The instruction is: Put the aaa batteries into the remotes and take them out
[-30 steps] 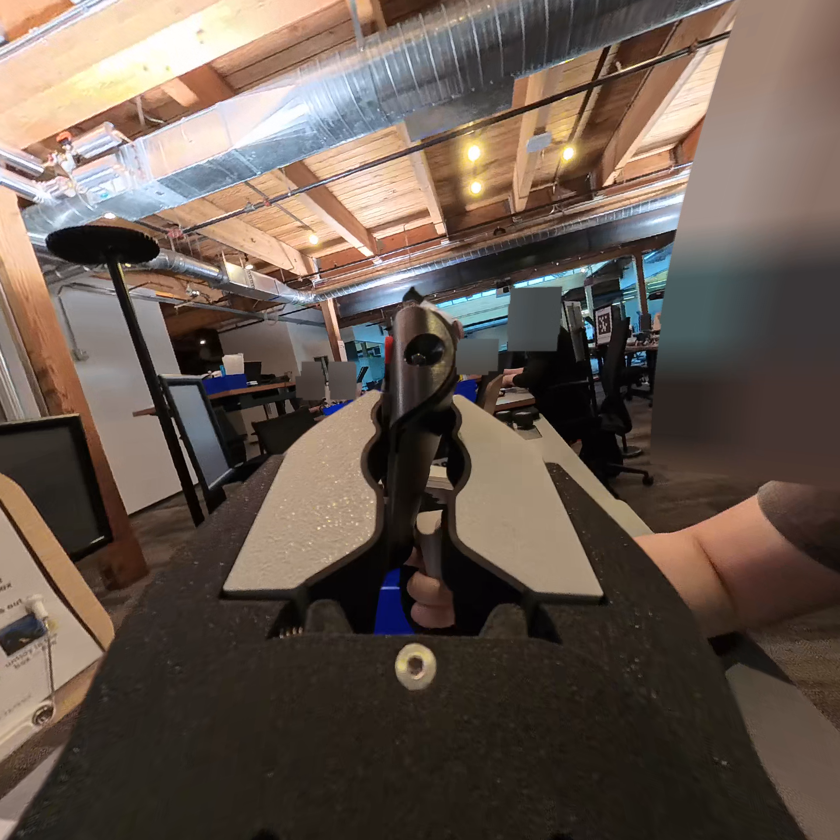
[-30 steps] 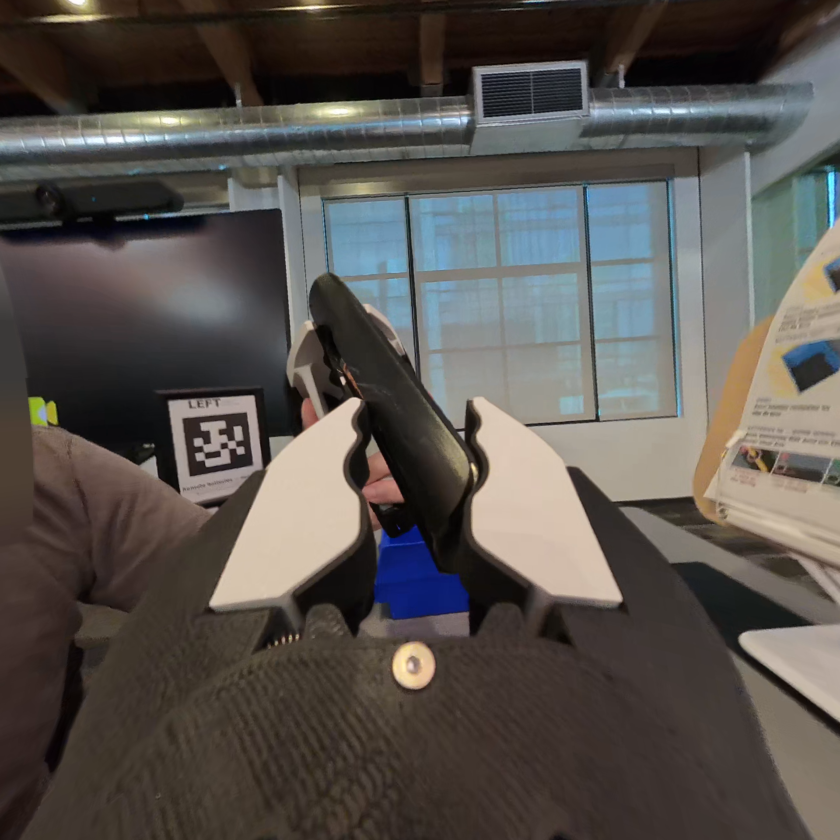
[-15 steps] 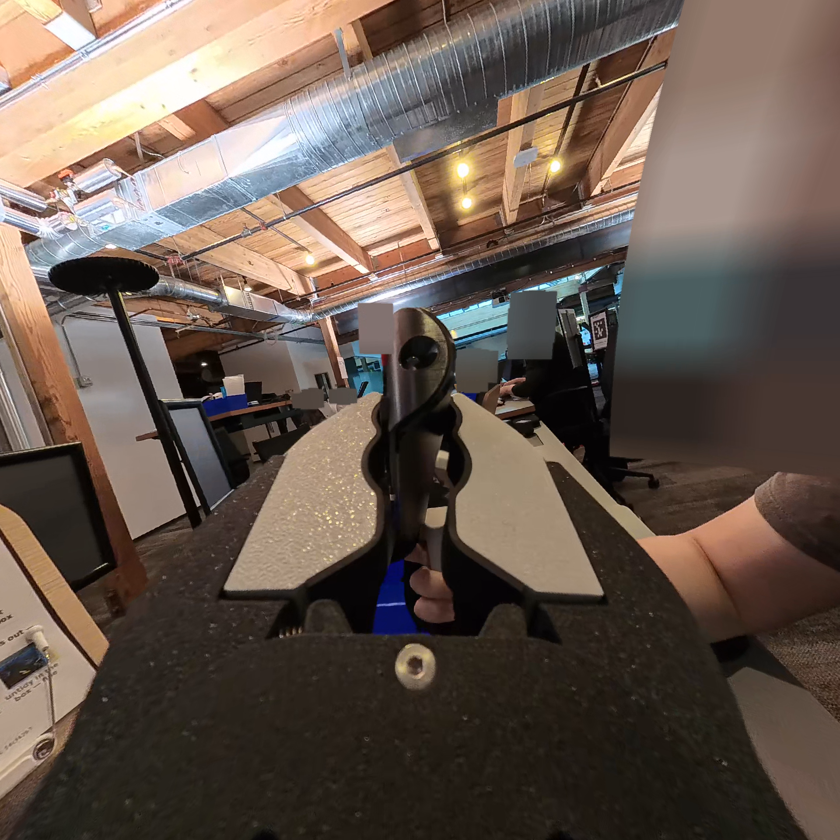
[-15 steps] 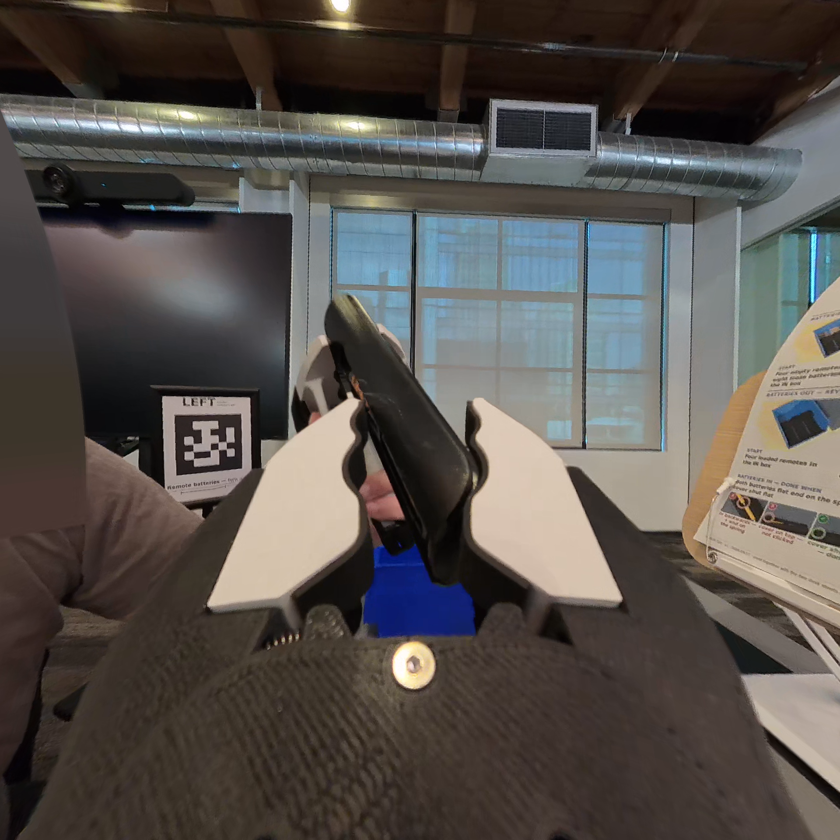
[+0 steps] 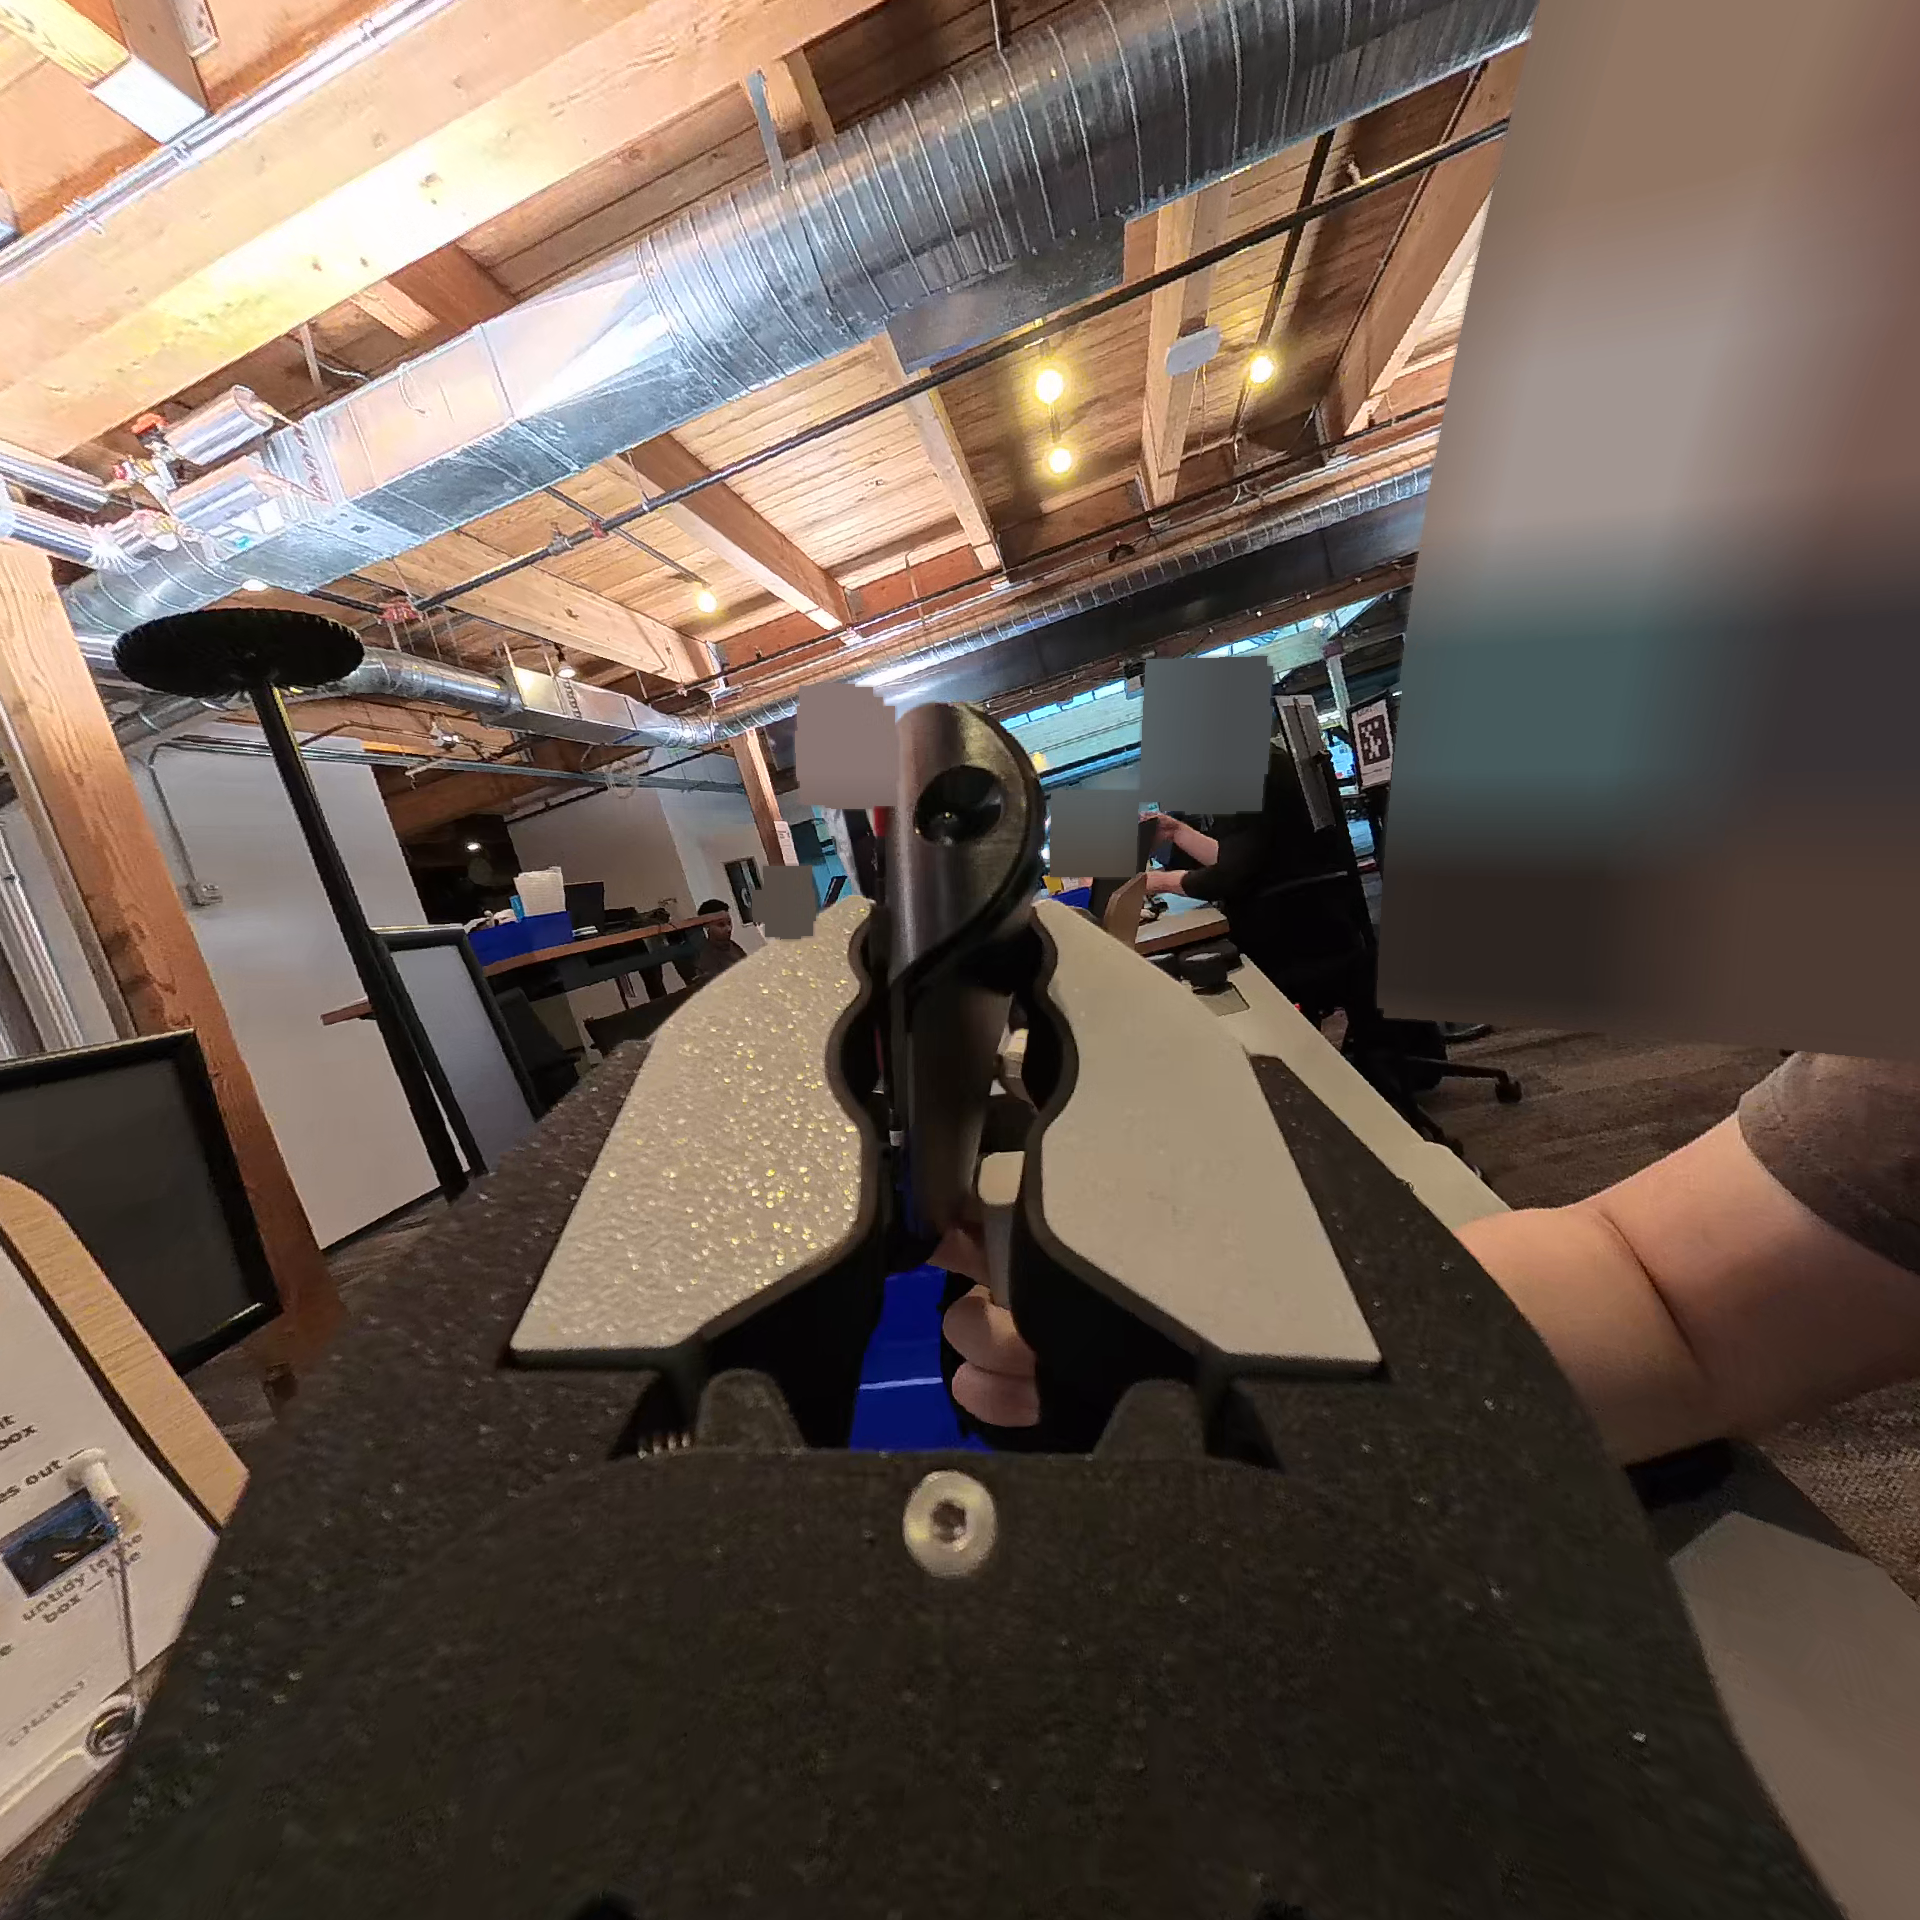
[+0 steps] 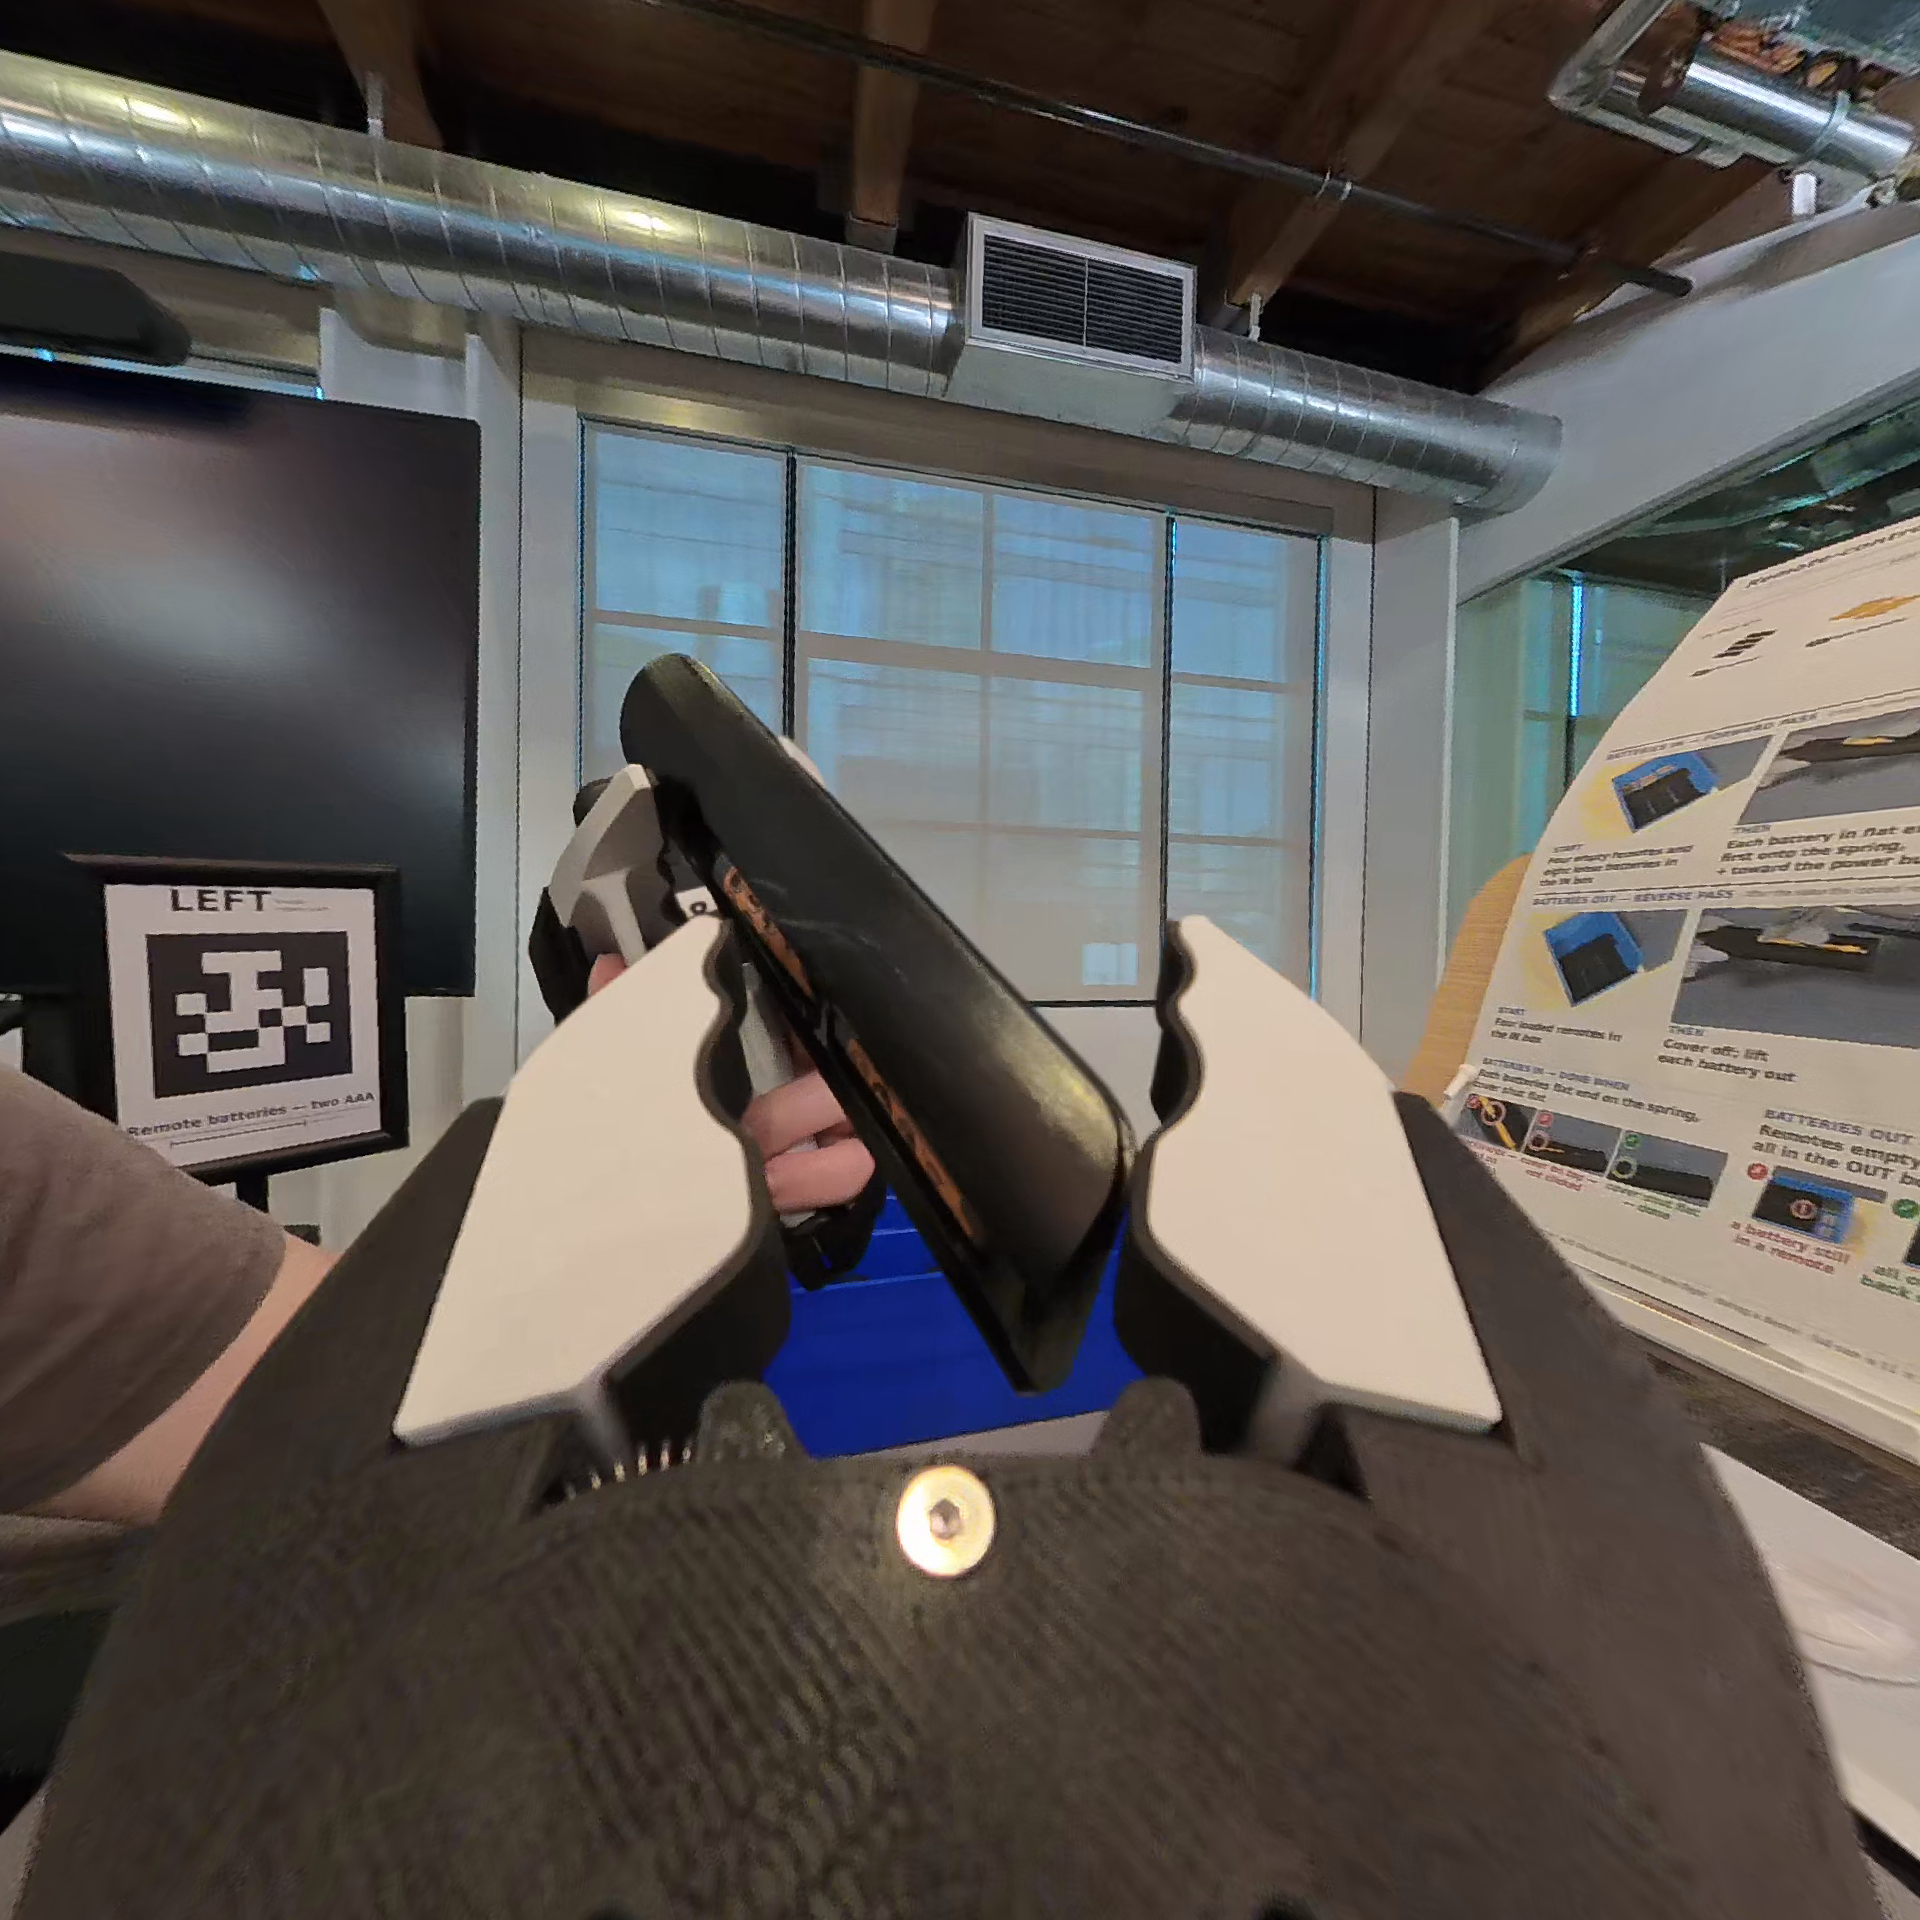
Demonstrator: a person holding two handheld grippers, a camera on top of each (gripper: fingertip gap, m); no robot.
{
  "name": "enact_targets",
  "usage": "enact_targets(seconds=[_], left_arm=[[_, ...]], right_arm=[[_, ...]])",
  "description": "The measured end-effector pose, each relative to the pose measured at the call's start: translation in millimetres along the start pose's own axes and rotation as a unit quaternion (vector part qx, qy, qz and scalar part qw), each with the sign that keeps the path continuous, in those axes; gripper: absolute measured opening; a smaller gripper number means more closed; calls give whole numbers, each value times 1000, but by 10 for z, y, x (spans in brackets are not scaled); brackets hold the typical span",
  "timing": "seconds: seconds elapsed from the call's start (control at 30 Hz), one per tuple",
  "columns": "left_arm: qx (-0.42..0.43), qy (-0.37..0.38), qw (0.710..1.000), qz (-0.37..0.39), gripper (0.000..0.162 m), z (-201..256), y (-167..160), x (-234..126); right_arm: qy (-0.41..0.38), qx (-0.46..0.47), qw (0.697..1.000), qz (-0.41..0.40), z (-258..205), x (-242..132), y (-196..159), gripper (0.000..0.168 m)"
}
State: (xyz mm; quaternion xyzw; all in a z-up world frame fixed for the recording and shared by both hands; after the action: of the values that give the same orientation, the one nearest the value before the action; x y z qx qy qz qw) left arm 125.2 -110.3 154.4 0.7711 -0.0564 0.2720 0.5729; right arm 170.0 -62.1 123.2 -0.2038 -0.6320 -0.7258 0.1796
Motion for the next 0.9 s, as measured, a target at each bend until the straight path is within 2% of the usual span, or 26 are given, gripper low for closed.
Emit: enact_targets(seconds=[0.33,0.53,0.7,0.8,0.87,0.9], left_arm=[[-38,-6,999,25,24,-18,62,-30],[-57,4,998,40,23,-85,130,-59],[-81,47,995,32,23,-276,142,-87],[-39,97,994,13,23,-394,87,-98],[7,132,991,-5,23,-450,34,-97],[20,146,989,-10,23,-465,6,-95]], right_arm=[[71,-26,997,-32,-203,76,-24,73],[45,-36,998,-27,-139,63,-47,71],[-12,-25,1000,-14,16,4,18,68],[-101,-6,995,-11,223,-85,51,68],[-149,45,988,-5,342,-130,23,74],[-157,75,985,-2,365,-119,-20,85]])
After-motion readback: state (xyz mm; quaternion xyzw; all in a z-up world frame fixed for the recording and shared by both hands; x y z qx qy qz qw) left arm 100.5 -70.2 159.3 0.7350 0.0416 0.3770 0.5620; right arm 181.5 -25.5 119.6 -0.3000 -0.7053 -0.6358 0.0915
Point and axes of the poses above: each gripper's, where its closed fingertips meet, x out along the fingers, y out of its top, z = x × y across the jaws, the point moved 1 cm from there along -x, back along the fingers, and after that the axes turned 11 degrees about y, right-handed, at the moved point
